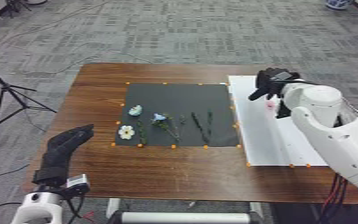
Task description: Arrange flowers
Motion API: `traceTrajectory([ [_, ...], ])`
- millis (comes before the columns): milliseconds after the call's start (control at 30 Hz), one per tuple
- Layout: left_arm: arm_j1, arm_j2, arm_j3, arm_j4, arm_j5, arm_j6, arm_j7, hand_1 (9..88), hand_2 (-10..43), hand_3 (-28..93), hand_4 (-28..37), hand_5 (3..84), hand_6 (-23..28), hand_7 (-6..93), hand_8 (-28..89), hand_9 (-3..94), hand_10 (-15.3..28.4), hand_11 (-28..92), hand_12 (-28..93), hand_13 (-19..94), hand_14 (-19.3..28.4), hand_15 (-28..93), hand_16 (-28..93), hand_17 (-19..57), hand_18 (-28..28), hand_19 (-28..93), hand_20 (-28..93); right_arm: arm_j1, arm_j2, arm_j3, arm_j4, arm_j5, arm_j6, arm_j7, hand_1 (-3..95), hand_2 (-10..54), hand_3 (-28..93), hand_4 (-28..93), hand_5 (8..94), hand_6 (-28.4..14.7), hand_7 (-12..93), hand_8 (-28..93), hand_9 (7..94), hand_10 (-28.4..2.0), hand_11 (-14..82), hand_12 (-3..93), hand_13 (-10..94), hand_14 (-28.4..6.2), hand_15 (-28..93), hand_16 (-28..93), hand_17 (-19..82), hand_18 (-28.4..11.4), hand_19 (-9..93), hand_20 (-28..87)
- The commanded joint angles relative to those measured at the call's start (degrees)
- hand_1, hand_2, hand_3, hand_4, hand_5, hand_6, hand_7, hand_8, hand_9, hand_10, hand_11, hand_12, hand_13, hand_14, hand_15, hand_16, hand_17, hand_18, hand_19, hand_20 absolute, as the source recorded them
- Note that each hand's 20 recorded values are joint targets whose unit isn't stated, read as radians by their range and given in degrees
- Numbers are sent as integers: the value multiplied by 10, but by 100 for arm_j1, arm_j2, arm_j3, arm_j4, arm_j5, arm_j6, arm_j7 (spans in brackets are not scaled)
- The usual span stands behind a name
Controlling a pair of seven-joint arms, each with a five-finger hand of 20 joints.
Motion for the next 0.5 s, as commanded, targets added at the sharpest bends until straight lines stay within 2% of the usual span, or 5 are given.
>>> traceTrajectory([
  [33,83,-91,-48,-81,62,-93,-78,310,-63,646,-251,528,-26,177,-110,491,133,192,99,365,157,169,0,22,137,128,156,-443,273,356,-89,0,-247,161,310,-95,612,-162,589,-19,162,-44,732,-129,183,231,854,-59,601,341,571,-162,932,574],
  [267,115,-129,-45,-103,72,-73,-91,307,-59,646,-252,531,-27,178,-110,490,133,192,99,365,158,171,1,22,137,127,156,-754,284,658,-64,42,-234,190,325,-95,617,-164,598,-17,174,-46,733,-125,187,231,857,-56,600,343,575,-161,932,577],
  [500,144,-153,-25,-118,59,-79,-76,304,-56,648,-256,532,-26,176,-110,490,133,192,99,364,159,171,1,22,136,125,156,-880,158,620,154,53,142,227,358,-95,635,-164,596,-17,179,-48,737,-117,198,235,864,-50,602,343,582,-156,932,578],
])
